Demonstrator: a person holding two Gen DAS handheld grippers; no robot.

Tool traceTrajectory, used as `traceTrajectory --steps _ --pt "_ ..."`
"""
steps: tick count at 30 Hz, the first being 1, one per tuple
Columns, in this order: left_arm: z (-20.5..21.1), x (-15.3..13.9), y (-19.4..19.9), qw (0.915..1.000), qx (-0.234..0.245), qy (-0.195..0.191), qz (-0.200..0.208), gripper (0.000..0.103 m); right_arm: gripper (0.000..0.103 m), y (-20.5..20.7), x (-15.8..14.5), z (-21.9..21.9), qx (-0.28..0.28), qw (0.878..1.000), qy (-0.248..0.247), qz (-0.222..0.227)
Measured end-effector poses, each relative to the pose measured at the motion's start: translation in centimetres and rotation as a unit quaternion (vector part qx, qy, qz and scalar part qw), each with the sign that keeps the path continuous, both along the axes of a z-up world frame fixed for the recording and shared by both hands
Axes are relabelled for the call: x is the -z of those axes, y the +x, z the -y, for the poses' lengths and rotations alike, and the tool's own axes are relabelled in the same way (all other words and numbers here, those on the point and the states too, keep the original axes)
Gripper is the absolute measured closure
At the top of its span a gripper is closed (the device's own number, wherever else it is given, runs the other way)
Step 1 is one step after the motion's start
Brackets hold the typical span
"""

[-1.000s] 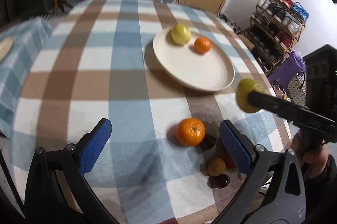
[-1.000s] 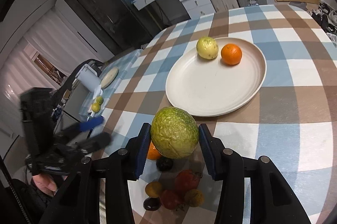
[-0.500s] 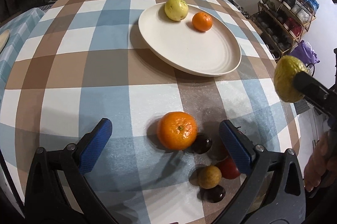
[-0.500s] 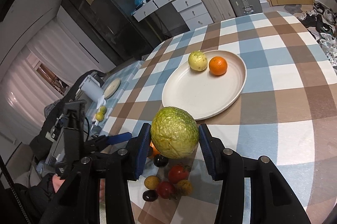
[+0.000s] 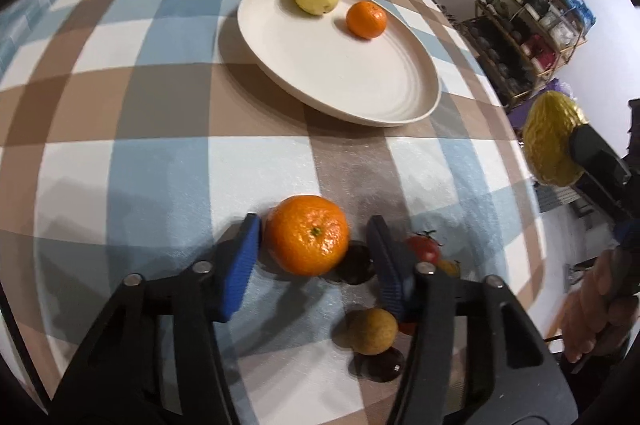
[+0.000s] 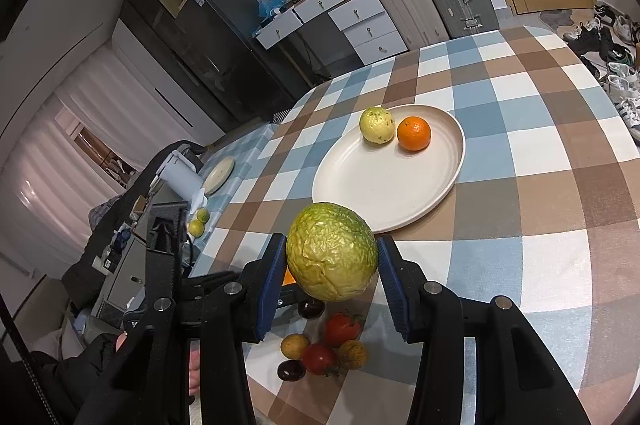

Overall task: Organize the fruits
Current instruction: 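Lift the green fruit with the right gripper while the left gripper grasps a small orange, then carry both fruits over the plate, lower them and open both grippers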

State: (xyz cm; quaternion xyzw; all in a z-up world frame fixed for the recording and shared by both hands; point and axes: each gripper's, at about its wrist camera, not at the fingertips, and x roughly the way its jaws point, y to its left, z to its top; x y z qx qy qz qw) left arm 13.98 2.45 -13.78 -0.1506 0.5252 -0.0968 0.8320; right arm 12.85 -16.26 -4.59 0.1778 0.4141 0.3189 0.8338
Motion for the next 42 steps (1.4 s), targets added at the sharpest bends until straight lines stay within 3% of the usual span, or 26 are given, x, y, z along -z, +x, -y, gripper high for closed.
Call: traceTrajectory --steps 2,14,30,38,42 --pt "0.0 -0.1 0.0 0.9999 -0.002 0.012 0.005 0.064 0.056 0.0 0.0 0.0 0.0 1.0 0.001 -0.001" --pt "-0.1 -0.4 -0.5 0.9999 0.005 0.008 0.007 0.065 0.056 -0.1 -0.1 -0.1 0.0 1.0 -0.002 -0.002" --pt "-3.9 -3.9 -1.5 0.9972 -0.017 -0.01 0.072 0.065 0.056 0.2 0.6 0.1 0.011 1.0 0.011 -0.015" --pt "-4.6 -4.7 -0.5 0.9963 -0.014 -0.04 0.075 0.065 0.056 0.9 1.3 -0.9 0.011 1.0 0.006 -0.024" --pt "-4.5 -6.1 0.6 0.9946 -0.007 -0.036 0.097 0.065 0.056 1.3 1.5 -1.4 0.009 1.0 0.004 -0.027"
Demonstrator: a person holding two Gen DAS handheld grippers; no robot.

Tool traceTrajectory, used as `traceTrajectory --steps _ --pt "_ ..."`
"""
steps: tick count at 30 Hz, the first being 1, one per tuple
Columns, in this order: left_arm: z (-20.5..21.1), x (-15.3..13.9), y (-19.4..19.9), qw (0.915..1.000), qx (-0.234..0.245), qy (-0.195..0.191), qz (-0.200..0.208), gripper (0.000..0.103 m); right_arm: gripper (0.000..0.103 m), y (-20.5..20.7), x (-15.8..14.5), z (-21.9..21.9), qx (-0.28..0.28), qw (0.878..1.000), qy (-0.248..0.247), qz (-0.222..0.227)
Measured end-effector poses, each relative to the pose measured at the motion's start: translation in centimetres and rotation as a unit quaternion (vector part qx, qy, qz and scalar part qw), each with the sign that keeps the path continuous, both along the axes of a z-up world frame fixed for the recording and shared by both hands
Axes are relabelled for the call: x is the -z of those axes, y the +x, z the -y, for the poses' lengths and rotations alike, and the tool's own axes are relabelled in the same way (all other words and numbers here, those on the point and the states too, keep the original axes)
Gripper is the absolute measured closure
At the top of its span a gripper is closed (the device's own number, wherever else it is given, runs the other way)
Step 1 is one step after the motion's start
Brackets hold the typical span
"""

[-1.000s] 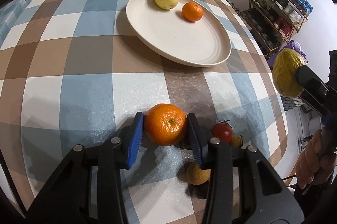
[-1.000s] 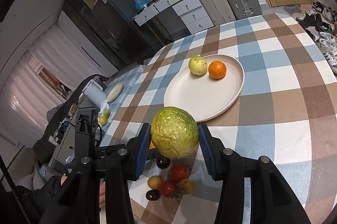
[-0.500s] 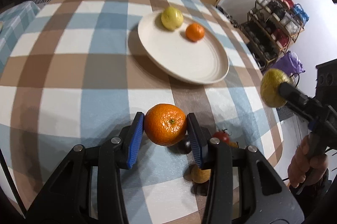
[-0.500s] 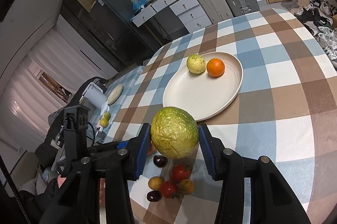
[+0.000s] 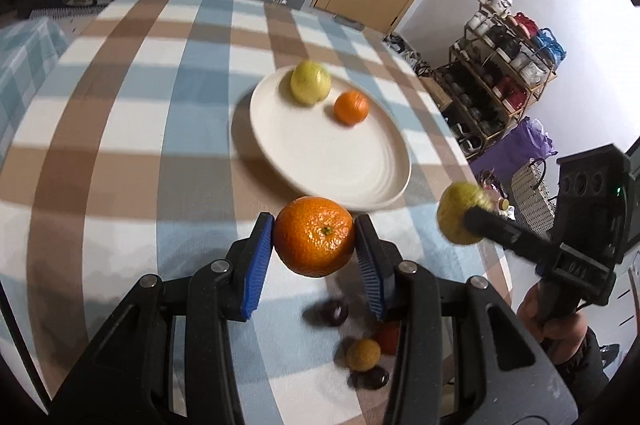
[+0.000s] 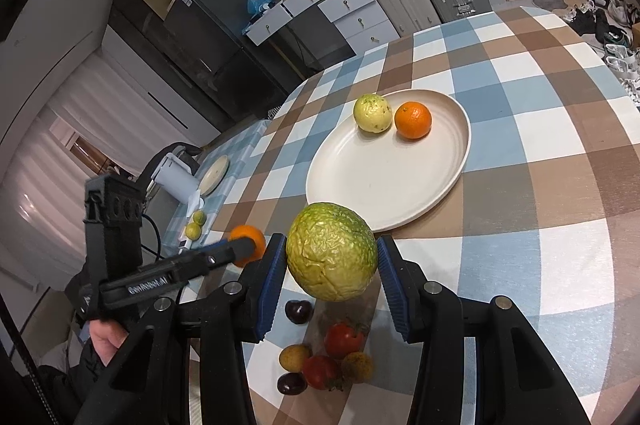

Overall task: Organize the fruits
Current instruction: 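Carry both fruits over the plate, lower them and open both grippers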

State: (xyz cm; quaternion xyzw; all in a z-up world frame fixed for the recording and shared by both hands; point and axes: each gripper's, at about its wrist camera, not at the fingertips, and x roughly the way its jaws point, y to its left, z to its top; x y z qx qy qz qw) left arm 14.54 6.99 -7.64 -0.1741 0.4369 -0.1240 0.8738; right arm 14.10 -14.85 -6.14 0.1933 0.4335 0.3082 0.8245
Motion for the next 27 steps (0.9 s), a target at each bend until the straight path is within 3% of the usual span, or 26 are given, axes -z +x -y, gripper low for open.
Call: traceTrajectory --steps 11,14,18,27 --pt "0.2 -1.6 10.2 0.9998 0.013 0.01 0.009 0.065 0.056 4.1 -1.1 -2.9 0.0 0.999 -0.013 0.03" --pt "0.2 -0.6 13.4 0.9998 0.02 0.001 -0.01 0.065 0.056 6.5 -0.1 -4.5 -0.006 1.0 -0.025 0.017" --pt "0.0 1.1 16.7 0.9996 0.01 0.018 -0.02 0.065 0.056 9.6 2.1 -7.0 -0.02 0.999 -0.049 -0.001" --pt "0.0 3.5 19.7 0.999 0.03 0.0 -0.033 0.065 0.056 13.1 5.7 -8.7 -0.021 0.997 -0.051 -0.045"
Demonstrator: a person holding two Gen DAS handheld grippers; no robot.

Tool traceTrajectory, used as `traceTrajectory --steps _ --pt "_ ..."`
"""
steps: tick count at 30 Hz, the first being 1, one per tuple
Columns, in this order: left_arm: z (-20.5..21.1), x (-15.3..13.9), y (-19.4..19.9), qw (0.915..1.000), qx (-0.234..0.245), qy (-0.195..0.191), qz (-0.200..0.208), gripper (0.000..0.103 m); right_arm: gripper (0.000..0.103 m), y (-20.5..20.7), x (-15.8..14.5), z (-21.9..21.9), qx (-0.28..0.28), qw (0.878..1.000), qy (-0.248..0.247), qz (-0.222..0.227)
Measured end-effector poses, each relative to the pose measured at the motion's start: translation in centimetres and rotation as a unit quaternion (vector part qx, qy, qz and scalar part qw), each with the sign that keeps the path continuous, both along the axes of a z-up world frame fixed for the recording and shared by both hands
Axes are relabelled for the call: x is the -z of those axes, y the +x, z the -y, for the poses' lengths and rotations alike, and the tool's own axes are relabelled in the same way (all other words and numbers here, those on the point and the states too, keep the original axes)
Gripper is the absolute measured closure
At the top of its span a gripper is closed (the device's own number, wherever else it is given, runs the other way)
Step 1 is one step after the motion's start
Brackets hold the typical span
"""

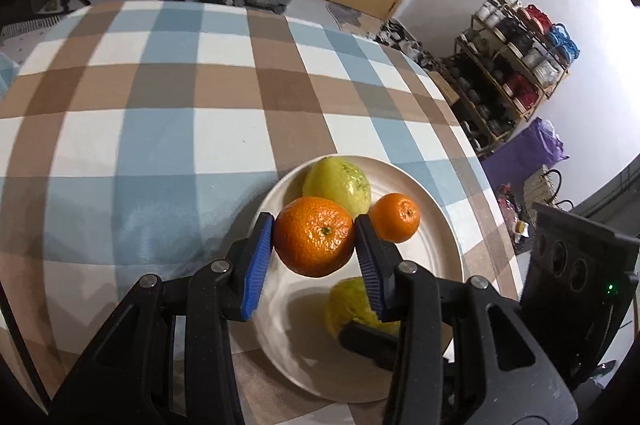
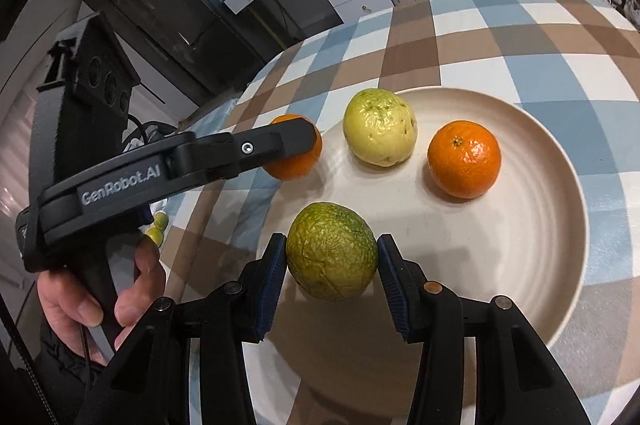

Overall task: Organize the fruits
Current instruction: 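Carry both fruits over the plate, lower them and open both grippers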

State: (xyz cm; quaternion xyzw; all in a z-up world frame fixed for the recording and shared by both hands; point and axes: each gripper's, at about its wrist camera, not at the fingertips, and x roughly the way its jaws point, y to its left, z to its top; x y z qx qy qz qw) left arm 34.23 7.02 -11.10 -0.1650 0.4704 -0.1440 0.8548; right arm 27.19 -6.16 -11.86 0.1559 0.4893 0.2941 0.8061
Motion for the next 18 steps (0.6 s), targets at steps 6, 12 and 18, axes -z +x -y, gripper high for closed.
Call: traceTrajectory --steps 6,12,18 --pt "1.0 0.6 0.6 0.9999 0.007 0.009 -0.003 0.065 0.056 0.5 0.6 -1.0 -0.001 1.0 0.014 -0.003" --pt "1.7 0.5 1.0 0.9995 0.025 0.018 -0.005 0.064 0.055 1.7 0.8 -1.7 0.003 1.0 0.027 -0.007" --pt "1.2 -0.9 -0.6 0.9998 0.02 0.002 -0.001 0.043 0.022 1.4 0.3 -0.9 0.026 0.999 0.04 -0.005"
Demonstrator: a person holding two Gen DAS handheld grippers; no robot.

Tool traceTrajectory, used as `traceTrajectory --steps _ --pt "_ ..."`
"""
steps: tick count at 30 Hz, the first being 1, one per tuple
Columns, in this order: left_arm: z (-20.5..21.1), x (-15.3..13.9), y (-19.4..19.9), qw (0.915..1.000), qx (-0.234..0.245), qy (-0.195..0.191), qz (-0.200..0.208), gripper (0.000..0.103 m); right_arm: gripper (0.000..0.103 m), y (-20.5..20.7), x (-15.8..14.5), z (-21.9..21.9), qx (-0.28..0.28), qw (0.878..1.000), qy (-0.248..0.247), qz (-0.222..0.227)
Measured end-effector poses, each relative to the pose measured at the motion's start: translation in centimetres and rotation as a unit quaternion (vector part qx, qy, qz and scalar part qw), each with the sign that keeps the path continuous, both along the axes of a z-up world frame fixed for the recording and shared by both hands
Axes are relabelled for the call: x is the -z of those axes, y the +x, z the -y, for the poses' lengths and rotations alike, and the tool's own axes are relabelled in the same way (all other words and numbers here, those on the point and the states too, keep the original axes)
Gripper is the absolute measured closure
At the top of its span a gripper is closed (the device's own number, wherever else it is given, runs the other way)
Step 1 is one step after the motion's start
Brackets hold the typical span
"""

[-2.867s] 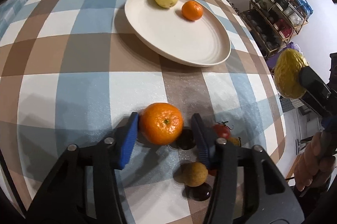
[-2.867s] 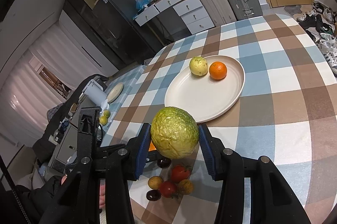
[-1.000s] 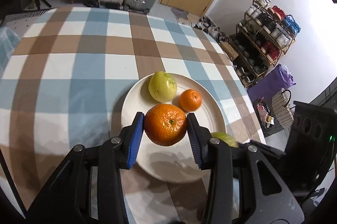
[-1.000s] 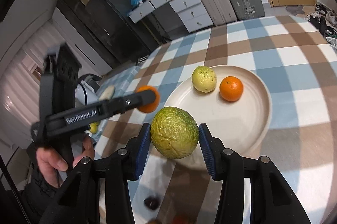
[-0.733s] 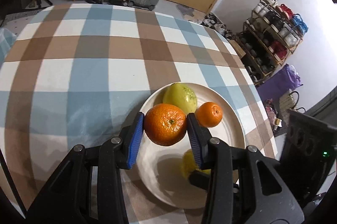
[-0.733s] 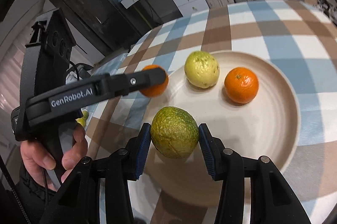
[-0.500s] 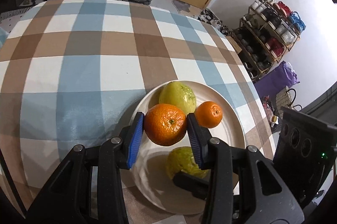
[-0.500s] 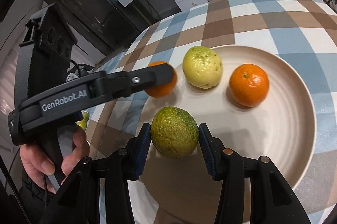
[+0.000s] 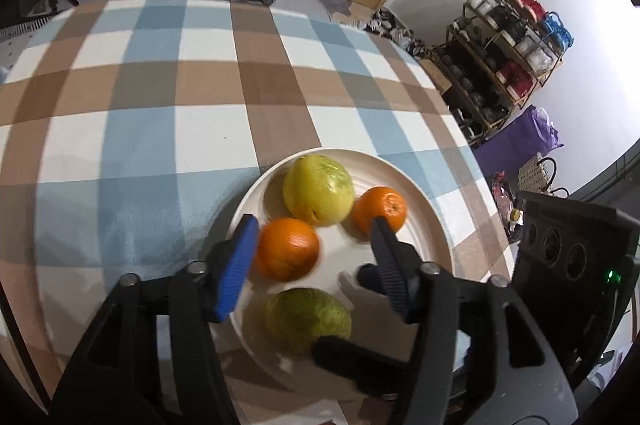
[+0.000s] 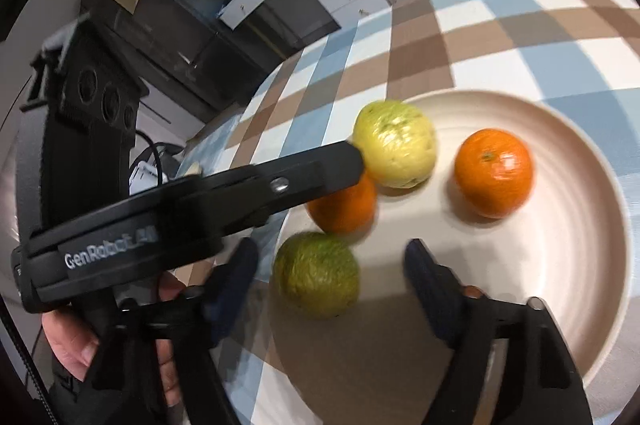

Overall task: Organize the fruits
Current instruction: 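Carry both fruits over the plate, lower them and open both grippers, then withdraw both grippers from the plate toward the remaining tomatoes and small fruits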

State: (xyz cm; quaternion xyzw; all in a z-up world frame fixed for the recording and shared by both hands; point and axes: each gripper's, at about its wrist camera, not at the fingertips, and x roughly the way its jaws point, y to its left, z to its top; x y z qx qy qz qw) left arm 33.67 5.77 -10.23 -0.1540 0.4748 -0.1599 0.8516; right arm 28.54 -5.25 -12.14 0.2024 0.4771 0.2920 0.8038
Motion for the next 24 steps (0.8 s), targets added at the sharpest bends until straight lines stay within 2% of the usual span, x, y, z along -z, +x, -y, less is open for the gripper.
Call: traceTrajectory --steps 2,6,10,13,16,21,24 --pt "-0.2 -0.9 -1.1 1.0 -0.002 -0.002 0.009 0.028 0.016 -0.9 -0.9 0.8 -0.001 1.0 0.005 0.009" --pt "-0.6 -2.9 -4.4 0.9994 -0.014 0.005 0.03 0.022 0.008 -3.4 -2.9 3.0 0.017 0.999 0.001 0.032" --pt "0.0 -5.3 -9.1 0.9964 -0.022 0.044 0.069 0.018 0.004 -7.1 -5.4 5.2 0.026 0.996 -0.022 0.078" --pt "0.3 -7.3 -13.0 0.9919 -0.036 0.06 0.106 0.011 0.003 -10.5 -7.6 6.4 0.036 0.99 -0.048 0.127" --pt "0.7 -9.0 -17.1 0.9831 -0.066 0.085 0.148 0.001 0.002 -13.4 -9.3 7.5 0.046 0.984 -0.062 0.162" --pt "1.9 -10.9 -23.0 0.9726 -0.075 0.111 0.19 0.001 0.0 -17.8 -11.0 9.2 0.06 0.975 -0.07 0.203" --pt "2.9 -11.1 -26.0 0.9677 -0.069 0.129 0.205 0.001 0.0 -19.3 -11.2 9.5 0.065 0.973 -0.079 0.205"
